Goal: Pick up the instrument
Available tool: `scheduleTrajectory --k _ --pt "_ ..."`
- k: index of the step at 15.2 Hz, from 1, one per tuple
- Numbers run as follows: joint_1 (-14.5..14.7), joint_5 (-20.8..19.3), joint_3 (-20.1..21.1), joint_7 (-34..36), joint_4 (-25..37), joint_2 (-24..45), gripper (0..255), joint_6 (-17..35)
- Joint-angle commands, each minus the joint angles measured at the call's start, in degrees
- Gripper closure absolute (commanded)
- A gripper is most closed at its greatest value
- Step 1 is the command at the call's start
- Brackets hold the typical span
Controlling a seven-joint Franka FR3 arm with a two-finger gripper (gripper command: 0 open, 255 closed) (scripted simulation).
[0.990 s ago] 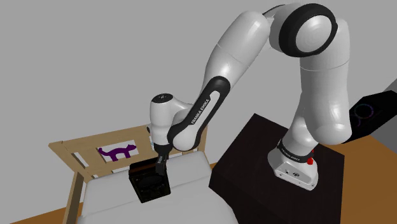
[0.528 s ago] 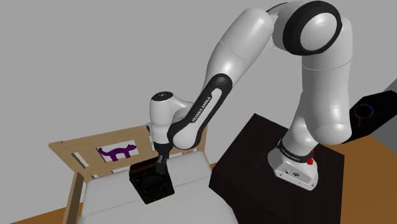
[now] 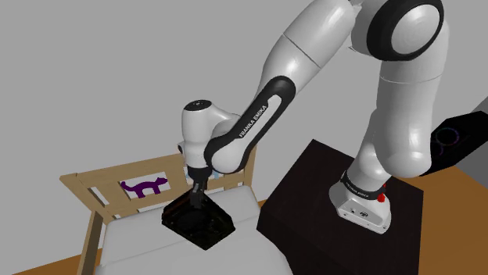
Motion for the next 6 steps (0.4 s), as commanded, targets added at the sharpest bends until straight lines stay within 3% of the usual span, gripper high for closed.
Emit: scheduleTrajectory --k 1,6 --pt "-0.22 0.36 0.27 -0.03 0.35 -1.32 255 -1.43" --pt "-0.57 1.0 0.64 -0.16 0.52 -3.32 255 -3.54"
